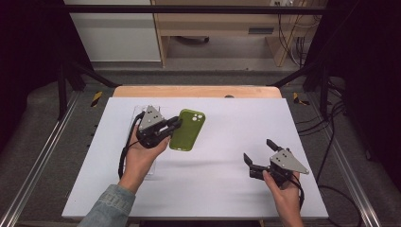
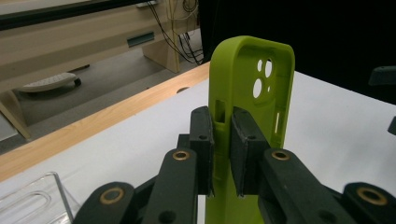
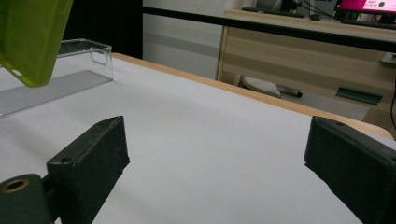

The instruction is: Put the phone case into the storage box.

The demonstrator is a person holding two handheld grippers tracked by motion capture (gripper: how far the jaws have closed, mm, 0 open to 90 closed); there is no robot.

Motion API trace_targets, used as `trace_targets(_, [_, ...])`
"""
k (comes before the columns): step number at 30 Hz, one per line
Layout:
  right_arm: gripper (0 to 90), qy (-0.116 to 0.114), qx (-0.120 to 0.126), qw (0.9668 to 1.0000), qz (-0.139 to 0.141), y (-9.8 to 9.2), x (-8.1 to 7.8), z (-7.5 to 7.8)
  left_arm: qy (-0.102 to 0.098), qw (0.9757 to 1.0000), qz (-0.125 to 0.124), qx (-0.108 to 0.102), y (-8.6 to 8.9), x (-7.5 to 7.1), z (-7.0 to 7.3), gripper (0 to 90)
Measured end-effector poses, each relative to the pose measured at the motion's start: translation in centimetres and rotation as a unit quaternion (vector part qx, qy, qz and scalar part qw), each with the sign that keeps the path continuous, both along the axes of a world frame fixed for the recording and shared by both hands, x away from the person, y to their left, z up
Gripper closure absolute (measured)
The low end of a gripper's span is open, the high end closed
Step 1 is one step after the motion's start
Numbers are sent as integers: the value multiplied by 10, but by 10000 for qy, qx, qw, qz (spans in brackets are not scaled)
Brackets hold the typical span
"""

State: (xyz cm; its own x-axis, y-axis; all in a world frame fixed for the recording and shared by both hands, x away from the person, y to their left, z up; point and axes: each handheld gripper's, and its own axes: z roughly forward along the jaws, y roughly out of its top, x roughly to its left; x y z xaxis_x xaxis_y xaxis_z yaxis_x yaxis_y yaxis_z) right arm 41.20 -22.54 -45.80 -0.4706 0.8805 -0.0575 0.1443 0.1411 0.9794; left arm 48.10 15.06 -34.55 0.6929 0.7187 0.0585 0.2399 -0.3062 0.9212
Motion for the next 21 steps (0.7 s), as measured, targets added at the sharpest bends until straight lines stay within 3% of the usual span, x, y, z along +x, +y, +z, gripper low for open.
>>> trace_targets(5, [57, -88, 119, 9999, 0, -7, -3, -4, -141, 9998, 89, -102, 9, 4, 9, 799])
trace_targets(15, [46, -3, 42, 10000, -22, -10, -4, -13, -340, 9982, 316, -391, 34, 9, 24, 799])
trace_targets(21, [45, 11, -24, 10000, 77, -5, -7, -15, -369, 9975, 425, -435, 48, 11, 26, 800])
